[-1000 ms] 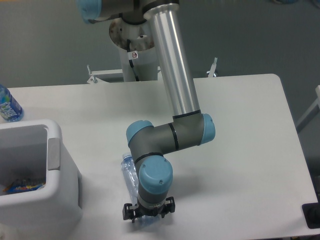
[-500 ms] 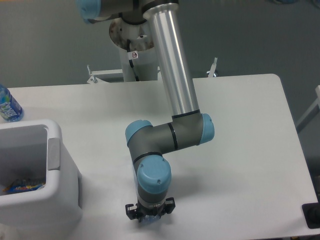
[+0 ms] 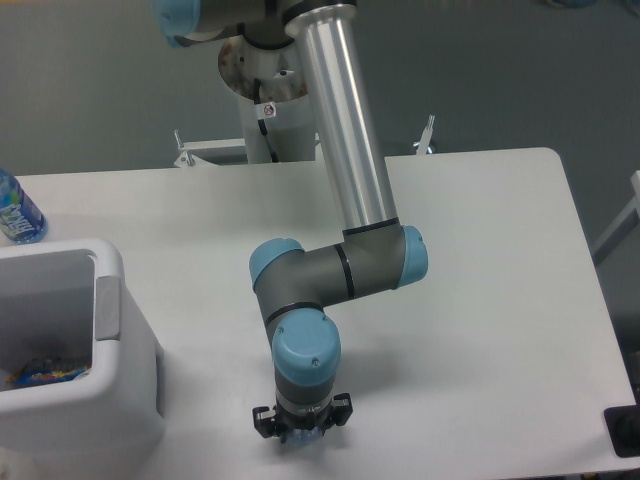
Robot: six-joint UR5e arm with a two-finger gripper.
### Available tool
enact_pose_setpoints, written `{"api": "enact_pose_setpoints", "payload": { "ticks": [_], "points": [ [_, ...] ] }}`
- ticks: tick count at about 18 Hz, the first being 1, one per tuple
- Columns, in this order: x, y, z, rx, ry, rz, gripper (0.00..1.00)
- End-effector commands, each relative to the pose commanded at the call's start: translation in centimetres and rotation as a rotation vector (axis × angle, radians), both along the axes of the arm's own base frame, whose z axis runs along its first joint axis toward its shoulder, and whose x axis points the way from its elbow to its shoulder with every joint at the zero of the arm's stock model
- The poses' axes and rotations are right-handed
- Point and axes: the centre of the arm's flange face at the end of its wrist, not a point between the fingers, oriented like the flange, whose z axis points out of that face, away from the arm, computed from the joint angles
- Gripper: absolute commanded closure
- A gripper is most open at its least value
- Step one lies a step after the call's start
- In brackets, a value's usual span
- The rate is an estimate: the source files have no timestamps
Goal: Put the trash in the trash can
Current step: 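Close the gripper around the water bottle's cap end, then lift the bottle and carry it over the trash bin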
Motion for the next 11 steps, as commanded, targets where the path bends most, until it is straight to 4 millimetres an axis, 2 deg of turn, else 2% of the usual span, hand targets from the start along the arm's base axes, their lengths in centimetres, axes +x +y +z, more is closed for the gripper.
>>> {"api": "enact_pose_setpoints", "payload": {
  "ticks": [2,4,6,11],
  "points": [
    [-0.3,-0.1,1.5,0.019,0.011,0.004,0.38],
    [-1.1,-0.4,4.4,0.052,0.039,0.008,0.38],
    [-3.2,-1.8,8.0,0.093,0.073,0.043,0.38],
    [-4.4,-2.0,19.4,0.277,0.23,0.082,0.38]
  ]
}}
